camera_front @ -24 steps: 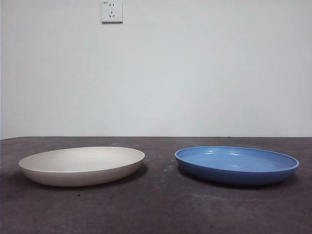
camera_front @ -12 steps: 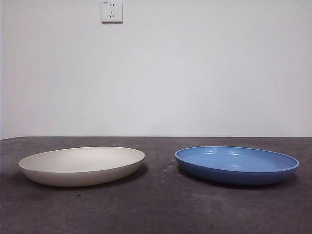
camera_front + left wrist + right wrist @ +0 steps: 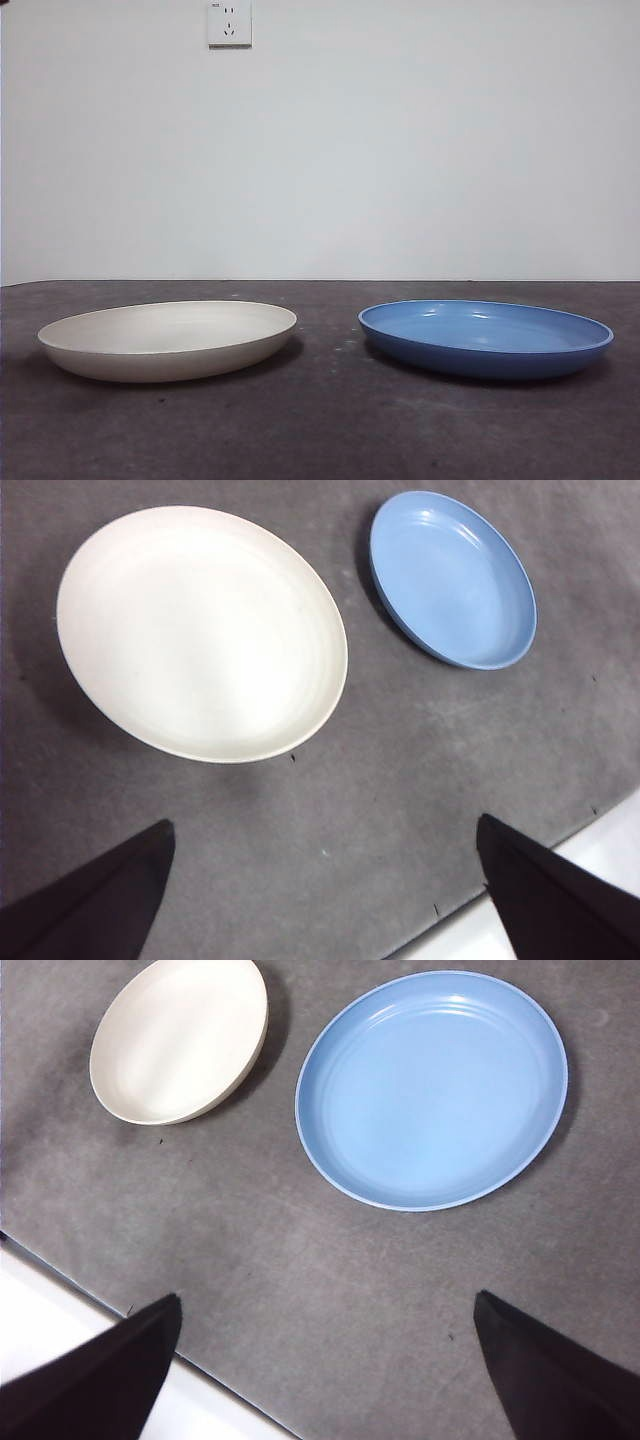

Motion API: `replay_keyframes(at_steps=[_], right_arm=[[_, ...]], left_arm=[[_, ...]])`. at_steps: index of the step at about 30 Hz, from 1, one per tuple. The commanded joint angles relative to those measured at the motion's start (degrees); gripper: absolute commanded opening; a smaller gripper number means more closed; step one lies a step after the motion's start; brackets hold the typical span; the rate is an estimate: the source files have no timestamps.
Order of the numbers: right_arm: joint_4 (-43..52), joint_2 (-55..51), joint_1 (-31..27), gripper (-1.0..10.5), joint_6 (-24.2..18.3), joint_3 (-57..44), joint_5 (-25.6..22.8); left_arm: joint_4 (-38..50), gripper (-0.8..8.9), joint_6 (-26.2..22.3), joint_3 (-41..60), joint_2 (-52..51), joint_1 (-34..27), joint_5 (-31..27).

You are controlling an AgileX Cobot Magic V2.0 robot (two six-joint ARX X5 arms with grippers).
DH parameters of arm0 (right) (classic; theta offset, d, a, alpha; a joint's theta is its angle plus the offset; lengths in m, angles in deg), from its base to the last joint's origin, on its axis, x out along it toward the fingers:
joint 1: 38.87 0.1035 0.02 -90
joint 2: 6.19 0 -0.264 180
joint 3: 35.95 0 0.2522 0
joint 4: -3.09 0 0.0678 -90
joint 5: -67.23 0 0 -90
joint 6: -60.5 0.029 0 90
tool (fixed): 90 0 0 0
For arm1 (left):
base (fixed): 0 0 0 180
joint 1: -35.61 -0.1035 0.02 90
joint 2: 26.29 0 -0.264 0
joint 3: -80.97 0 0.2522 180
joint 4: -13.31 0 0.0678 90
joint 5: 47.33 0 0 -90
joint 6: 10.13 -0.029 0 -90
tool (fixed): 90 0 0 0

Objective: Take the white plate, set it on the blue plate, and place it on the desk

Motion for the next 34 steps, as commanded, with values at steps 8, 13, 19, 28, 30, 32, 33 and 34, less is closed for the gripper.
replay_keyframes(at_steps=[8, 13, 19, 28, 30, 32, 33, 34], right_arm=[[0.3, 0.3, 0.2, 4.7, 0.6, 1.0, 0.2], [0.3, 0.3, 0.2, 4.7, 0.6, 1.0, 0.2], [0.3, 0.3, 0.2, 4.7, 0.6, 1.0, 0.2], [0.4, 0.3, 0.2, 4.7, 0.6, 1.0, 0.2], [0.4, 0.3, 0.2, 4.7, 0.6, 1.0, 0.2], [0.4, 0.3, 0.2, 4.7, 0.6, 1.0, 0.2], [0.4, 0.3, 0.2, 4.7, 0.6, 1.0, 0.2], [0.4, 0.3, 0.2, 4.7, 0.6, 1.0, 0.2]], left_arm=[[8.1, 4.87, 3.2, -2.1, 8.8, 0.2, -6.1], [13.0, 4.87, 3.7, -2.7, 16.5, 0.2, -7.4], [17.0, 4.87, 3.5, -4.4, 26.9, 0.2, -12.1], [21.9, 4.86, 3.4, -7.4, 40.4, 0.2, -14.2], [22.6, 4.86, 3.4, -7.6, 42.9, 0.2, -14.7], [23.3, 4.86, 3.4, -7.6, 44.9, 0.2, -14.9], [23.8, 4.85, 3.4, -7.6, 45.8, 0.2, -14.8], [24.2, 4.85, 3.4, -7.6, 46.7, 0.2, -14.8]])
